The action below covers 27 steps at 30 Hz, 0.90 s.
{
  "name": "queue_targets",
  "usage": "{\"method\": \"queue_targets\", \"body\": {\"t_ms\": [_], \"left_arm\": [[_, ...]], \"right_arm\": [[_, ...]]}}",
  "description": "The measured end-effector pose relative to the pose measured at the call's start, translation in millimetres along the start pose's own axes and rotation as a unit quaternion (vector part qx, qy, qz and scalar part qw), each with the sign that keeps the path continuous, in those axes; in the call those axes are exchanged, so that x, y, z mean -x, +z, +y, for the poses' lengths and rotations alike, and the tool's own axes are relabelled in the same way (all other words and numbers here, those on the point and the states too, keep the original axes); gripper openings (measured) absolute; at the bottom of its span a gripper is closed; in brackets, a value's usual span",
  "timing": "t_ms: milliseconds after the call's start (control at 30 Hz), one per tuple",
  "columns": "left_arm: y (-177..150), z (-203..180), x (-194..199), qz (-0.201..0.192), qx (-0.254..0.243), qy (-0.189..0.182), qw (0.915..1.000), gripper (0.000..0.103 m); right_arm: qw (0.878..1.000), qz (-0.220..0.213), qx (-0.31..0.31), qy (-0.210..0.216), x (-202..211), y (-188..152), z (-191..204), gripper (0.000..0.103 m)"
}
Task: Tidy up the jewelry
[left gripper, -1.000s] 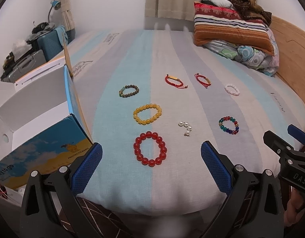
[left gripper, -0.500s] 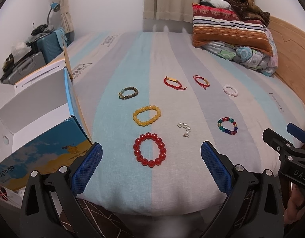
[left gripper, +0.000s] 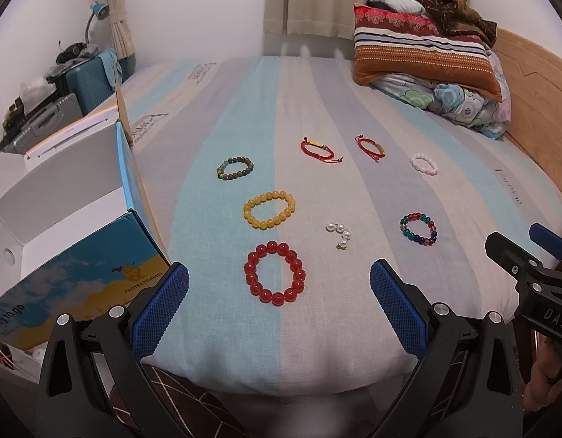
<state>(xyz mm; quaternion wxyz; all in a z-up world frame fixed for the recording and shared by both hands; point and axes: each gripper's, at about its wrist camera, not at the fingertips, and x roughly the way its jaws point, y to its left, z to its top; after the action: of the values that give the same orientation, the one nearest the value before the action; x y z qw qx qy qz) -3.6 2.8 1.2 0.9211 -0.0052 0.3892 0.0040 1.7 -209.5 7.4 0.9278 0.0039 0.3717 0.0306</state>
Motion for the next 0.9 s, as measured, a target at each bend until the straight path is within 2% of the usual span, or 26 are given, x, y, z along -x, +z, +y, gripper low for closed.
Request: {"method": "queue_targets", "body": {"t_ms": [900], "left_arm": [[3.1, 3.1, 3.6, -0.004, 0.001, 0.002, 1.0, 0.097]], "right_arm": [[1.0, -0.008, -0.001, 0.0, 6.2, 5.3, 4.4, 0.096]]}}
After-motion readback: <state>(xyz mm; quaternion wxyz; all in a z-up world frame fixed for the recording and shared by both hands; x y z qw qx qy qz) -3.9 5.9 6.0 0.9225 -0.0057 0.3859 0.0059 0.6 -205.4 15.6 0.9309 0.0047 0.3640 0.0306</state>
